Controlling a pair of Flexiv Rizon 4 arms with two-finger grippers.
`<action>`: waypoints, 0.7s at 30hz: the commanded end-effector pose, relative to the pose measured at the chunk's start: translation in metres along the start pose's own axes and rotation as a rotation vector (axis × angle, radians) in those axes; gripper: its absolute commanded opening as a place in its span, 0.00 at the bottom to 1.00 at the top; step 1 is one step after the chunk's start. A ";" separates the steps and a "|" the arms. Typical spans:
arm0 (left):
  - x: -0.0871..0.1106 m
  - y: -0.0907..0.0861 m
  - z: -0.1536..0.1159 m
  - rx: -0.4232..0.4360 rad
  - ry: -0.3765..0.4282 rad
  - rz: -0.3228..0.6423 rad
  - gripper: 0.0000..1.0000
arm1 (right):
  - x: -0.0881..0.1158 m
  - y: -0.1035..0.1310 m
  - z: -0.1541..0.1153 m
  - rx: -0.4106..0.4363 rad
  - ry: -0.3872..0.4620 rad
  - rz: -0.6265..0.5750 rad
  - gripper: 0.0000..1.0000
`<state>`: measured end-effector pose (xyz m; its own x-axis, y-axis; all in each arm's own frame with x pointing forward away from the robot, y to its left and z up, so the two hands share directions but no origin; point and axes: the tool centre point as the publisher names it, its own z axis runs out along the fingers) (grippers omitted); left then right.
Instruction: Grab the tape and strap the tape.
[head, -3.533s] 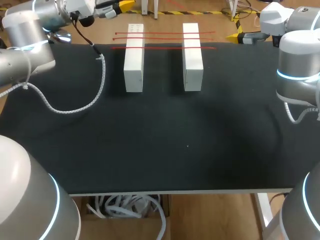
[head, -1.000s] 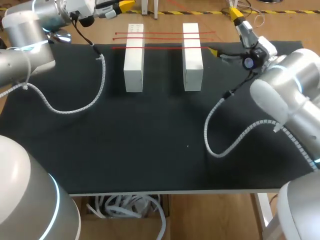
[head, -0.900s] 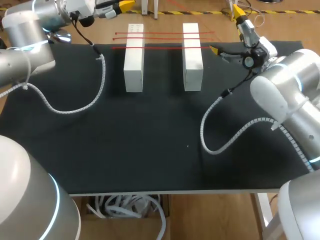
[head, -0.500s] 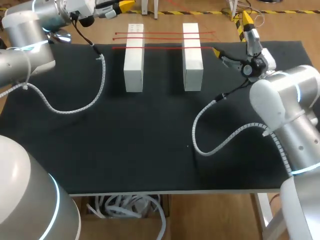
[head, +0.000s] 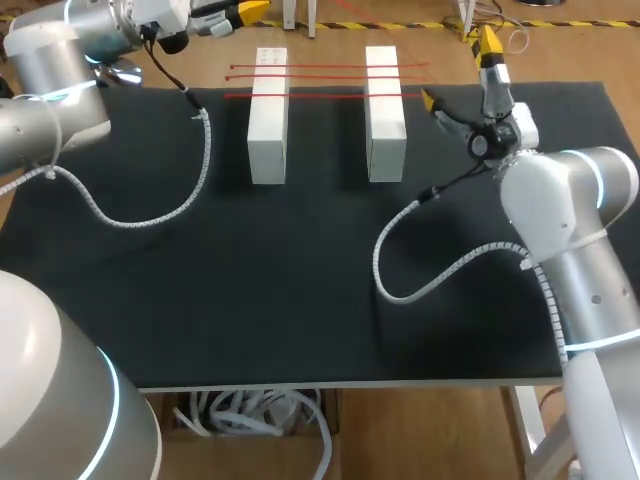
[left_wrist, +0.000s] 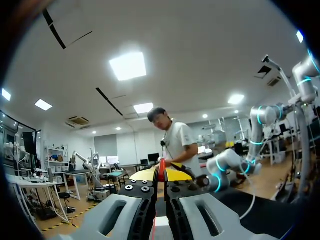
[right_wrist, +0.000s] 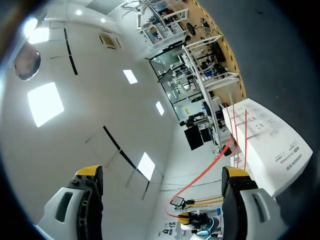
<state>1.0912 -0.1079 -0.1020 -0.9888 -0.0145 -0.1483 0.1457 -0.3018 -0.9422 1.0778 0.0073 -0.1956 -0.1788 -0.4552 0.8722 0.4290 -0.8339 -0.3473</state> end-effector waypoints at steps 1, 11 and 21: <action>0.002 -0.001 0.000 -0.004 -0.004 -0.001 0.00 | 0.008 0.001 0.005 -0.848 -0.022 -0.006 1.00; 0.002 -0.001 0.000 -0.004 -0.004 -0.001 0.00 | 0.006 0.004 0.005 -0.840 -0.038 -0.021 1.00; 0.002 -0.001 0.000 -0.004 -0.004 -0.001 0.00 | 0.005 0.001 0.010 -0.838 -0.029 -0.012 1.00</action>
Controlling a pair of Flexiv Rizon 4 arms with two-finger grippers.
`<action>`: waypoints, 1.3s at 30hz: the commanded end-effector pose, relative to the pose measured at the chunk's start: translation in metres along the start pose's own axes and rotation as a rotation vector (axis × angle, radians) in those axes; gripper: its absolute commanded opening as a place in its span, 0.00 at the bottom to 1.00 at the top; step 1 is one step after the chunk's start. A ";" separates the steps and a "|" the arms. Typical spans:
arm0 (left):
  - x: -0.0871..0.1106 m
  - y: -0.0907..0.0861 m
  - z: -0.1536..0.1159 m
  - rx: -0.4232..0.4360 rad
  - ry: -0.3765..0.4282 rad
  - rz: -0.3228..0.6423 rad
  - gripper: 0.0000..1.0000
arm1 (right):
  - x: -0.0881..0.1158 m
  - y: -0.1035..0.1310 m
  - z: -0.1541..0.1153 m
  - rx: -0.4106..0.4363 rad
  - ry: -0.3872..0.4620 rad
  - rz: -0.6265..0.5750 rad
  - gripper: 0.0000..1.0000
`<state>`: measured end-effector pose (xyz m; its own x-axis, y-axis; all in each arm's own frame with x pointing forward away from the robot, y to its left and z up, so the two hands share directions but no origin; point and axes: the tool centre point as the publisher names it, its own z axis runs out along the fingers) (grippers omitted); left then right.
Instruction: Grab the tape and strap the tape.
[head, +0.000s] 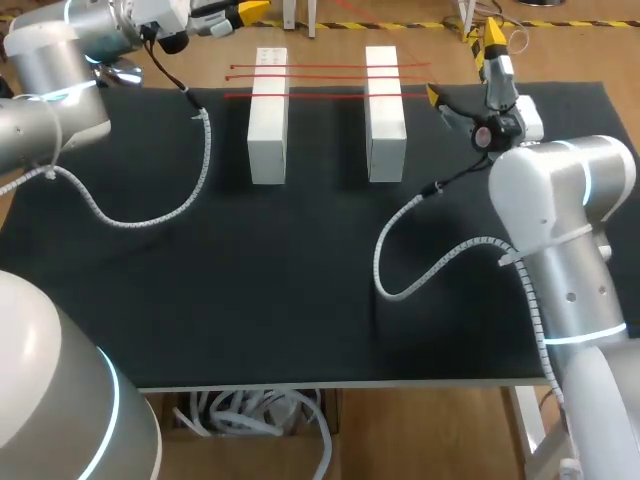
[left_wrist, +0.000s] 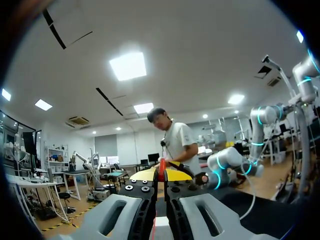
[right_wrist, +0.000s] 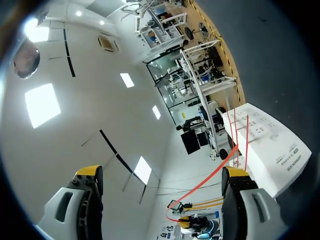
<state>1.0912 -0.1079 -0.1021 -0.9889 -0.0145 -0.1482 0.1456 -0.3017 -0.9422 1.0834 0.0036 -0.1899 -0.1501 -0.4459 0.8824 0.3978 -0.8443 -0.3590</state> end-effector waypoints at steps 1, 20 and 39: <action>0.002 -0.001 0.000 -0.003 -0.004 0.000 0.00 | 0.000 -0.002 0.005 -0.803 0.003 0.000 1.00; 0.002 -0.001 0.000 -0.003 -0.004 0.000 0.00 | -0.011 -0.009 0.013 -0.780 -0.005 -0.017 0.59; 0.002 -0.001 0.000 -0.003 -0.004 0.000 0.00 | -0.017 -0.010 0.009 -0.765 -0.025 -0.042 0.42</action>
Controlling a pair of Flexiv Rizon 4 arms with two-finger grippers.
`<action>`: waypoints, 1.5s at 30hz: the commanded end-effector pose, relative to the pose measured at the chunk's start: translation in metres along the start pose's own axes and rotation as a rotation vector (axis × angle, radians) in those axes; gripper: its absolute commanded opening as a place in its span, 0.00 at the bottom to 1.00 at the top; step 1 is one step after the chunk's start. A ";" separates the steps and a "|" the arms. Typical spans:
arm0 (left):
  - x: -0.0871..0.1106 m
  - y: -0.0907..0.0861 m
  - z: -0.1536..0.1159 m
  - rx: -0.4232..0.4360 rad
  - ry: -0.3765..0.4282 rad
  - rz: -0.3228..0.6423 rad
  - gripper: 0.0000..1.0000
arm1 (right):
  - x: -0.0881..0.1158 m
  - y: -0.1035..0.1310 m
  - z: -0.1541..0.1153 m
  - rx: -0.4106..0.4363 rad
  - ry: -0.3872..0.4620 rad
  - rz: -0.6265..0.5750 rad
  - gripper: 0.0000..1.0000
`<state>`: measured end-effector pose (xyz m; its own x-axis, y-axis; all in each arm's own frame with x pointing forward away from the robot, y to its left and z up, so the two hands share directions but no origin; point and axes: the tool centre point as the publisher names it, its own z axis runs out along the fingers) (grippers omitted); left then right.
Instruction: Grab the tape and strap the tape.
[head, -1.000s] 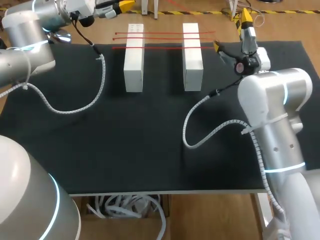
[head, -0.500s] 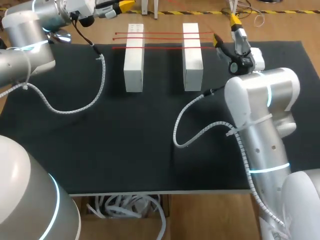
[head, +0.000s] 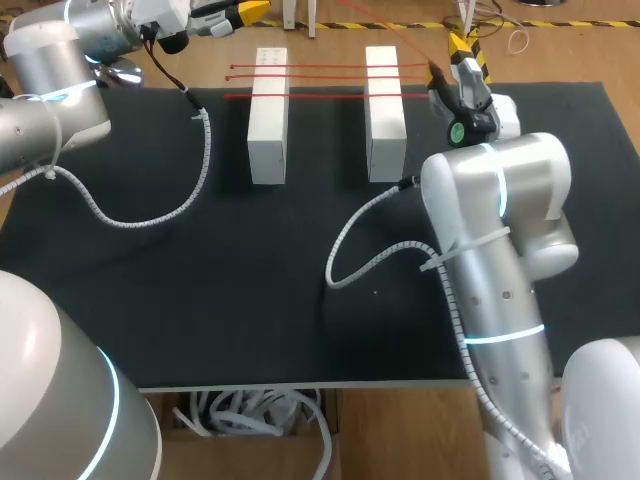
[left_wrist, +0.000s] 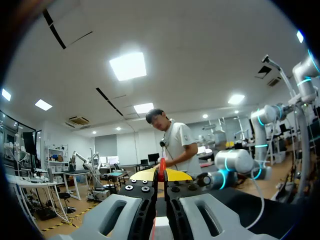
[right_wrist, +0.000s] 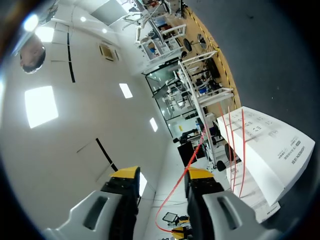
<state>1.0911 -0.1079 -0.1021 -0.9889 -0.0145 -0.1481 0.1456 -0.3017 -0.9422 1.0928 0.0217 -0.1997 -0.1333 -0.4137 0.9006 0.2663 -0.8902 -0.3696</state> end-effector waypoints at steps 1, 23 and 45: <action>0.002 -0.001 0.000 -0.003 -0.004 0.000 0.00 | 0.001 -0.001 -0.004 -0.627 -0.009 -0.008 0.44; 0.002 -0.001 0.000 -0.003 -0.004 0.000 0.00 | 0.000 0.001 -0.006 -0.596 -0.031 -0.020 0.00; 0.002 -0.001 0.000 -0.003 -0.004 0.000 0.00 | 0.006 -0.022 0.013 -0.341 -0.240 -0.058 0.00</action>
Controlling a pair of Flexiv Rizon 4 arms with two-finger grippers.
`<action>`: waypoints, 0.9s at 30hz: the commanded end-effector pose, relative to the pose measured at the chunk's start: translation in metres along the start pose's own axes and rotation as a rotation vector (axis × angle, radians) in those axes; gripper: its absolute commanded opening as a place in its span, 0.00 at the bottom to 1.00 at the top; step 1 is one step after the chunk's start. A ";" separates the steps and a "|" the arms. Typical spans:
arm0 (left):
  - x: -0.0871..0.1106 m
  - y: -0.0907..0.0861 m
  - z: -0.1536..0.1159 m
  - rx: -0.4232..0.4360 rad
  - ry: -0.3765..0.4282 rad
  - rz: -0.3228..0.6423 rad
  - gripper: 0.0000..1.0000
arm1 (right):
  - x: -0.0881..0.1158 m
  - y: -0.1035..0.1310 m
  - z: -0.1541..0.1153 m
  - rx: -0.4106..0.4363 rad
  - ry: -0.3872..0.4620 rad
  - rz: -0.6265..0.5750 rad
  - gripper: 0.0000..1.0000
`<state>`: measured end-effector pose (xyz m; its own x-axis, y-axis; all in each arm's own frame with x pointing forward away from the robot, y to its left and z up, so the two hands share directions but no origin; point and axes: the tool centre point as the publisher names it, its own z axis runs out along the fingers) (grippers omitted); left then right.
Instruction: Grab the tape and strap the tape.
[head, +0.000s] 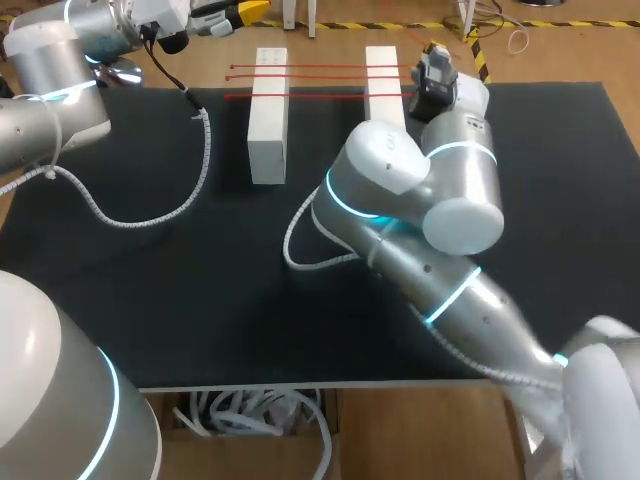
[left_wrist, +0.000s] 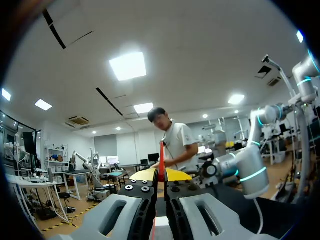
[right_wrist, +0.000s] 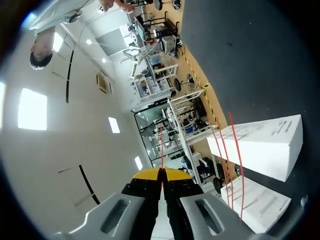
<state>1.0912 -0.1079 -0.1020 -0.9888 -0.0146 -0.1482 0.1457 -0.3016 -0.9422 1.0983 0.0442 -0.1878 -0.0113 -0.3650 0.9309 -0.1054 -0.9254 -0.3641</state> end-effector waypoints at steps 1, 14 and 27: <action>0.002 -0.001 0.000 -0.003 -0.004 0.000 0.00 | 0.005 0.000 0.001 0.034 -0.089 -0.007 0.00; 0.002 -0.001 0.000 -0.003 -0.004 0.000 0.00 | 0.005 0.000 0.001 0.034 -0.089 -0.007 0.00; 0.002 -0.001 0.000 -0.003 -0.004 0.000 0.00 | 0.005 0.000 0.001 0.034 -0.089 -0.007 0.00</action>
<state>1.0911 -0.1079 -0.1020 -0.9889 -0.0146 -0.1482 0.1456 -0.3015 -0.9423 1.1000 0.0425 -0.1867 0.0656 -0.3670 0.9279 -0.0671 -0.9294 -0.3629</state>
